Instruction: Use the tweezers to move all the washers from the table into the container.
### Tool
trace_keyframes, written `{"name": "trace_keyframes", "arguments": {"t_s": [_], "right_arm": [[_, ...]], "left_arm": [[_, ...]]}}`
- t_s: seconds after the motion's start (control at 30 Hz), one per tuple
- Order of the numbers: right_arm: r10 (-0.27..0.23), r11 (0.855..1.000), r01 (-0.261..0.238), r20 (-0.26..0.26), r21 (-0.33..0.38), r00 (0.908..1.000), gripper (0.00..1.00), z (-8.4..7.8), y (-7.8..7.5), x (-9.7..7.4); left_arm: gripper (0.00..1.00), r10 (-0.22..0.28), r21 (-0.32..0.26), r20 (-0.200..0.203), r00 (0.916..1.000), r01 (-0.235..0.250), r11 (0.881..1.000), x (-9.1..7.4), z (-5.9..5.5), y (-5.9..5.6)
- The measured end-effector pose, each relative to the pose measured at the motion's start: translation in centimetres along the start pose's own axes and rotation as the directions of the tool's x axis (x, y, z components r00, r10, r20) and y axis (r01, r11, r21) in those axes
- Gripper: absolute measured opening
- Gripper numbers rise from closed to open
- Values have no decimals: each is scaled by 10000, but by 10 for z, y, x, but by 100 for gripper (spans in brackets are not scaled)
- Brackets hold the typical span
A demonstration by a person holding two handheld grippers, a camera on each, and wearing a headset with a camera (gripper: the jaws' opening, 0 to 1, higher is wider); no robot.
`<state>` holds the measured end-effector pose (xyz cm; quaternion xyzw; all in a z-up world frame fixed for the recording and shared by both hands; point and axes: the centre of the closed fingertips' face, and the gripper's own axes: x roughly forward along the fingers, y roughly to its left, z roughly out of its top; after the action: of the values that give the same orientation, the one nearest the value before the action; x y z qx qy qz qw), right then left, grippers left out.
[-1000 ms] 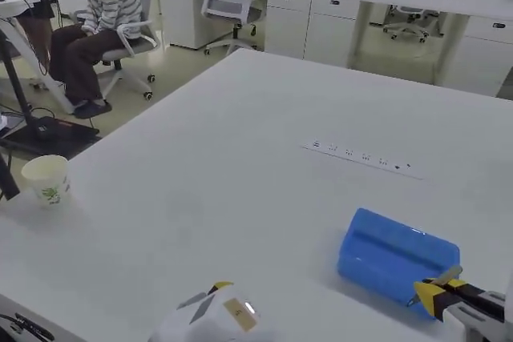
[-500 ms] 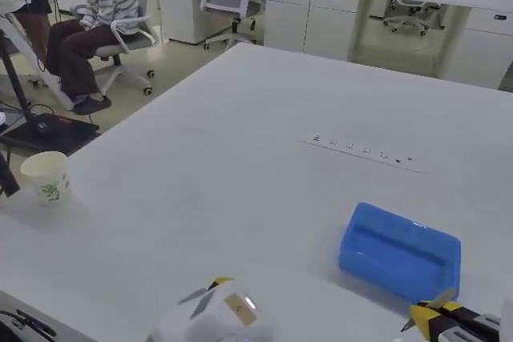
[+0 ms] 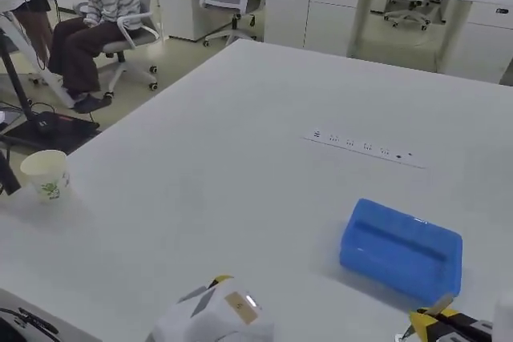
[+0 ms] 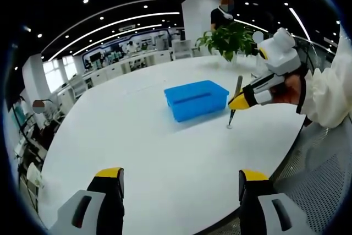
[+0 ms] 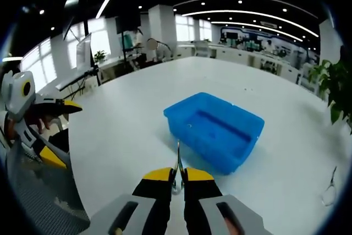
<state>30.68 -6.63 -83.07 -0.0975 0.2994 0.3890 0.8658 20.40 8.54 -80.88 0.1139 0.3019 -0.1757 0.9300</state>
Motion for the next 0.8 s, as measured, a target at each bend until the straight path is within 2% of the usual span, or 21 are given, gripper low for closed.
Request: {"name": "trace_keyframes", "arguments": {"t_s": [0.13, 0.37, 0.67, 0.8], "right_arm": [[-38, 10000, 37, -112, -93, 9999, 4, -3, 4, 0], [-85, 9999, 85, -3, -79, 10000, 4, -1, 6, -2], [-180, 9986, 186, 139, -503, 9997, 3, -1, 9, -2], [-85, 9990, 85, -8, -428, 10000, 2, -1, 8, -3]], "left_arm": [[88, -24, 13, -26, 10000, 24, 10000, 0, 0, 0], [87, -30, 36, -45, 10000, 30, 10000, 0, -1, -1], [87, 18, 56, -46, 10000, -17, 10000, 0, -1, 0], [87, 11, 68, -32, 10000, -10, 10000, -1, 0, 0]]}}
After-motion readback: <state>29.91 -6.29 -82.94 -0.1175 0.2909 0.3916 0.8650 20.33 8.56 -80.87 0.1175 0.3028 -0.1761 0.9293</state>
